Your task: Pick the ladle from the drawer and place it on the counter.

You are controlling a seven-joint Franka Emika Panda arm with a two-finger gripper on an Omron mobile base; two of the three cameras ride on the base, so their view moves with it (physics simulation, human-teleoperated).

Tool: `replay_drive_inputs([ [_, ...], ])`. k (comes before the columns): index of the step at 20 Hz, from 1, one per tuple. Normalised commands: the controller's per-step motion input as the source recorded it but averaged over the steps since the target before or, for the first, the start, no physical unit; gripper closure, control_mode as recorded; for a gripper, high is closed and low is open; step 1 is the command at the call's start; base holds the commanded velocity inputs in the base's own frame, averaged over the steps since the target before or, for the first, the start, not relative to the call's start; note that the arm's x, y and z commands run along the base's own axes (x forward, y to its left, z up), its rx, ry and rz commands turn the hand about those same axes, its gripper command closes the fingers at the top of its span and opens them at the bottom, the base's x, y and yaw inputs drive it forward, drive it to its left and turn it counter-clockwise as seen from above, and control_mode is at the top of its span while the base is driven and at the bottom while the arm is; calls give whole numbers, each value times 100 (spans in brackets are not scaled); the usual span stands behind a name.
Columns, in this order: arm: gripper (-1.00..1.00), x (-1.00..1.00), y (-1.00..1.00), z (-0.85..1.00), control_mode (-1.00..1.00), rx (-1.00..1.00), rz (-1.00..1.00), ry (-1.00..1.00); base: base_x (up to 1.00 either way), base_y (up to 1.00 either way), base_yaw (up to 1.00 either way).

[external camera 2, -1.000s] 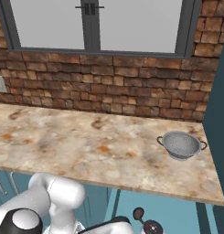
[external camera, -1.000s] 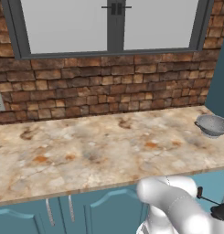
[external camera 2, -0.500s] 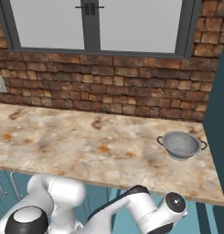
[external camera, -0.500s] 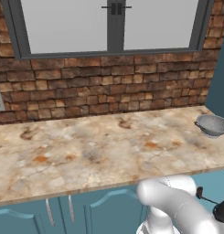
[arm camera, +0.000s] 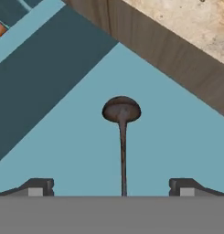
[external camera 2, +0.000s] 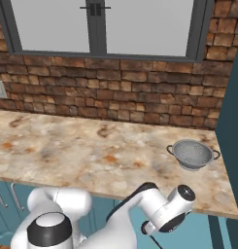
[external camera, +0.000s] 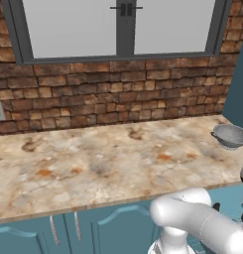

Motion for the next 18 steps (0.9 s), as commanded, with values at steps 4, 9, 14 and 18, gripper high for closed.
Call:
replay_drive_inputs([
  [4,-100,0,0,-93,-100,7,0,16,0,0,0],
  [9,-100,0,-6,-97,-100,-2,0,5,0,0,0],
  [14,-100,0,-8,-89,-100,-3,0,0,0,0,0],
  [18,-100,0,-3,-91,-100,-5,0,0,0,0,0],
])
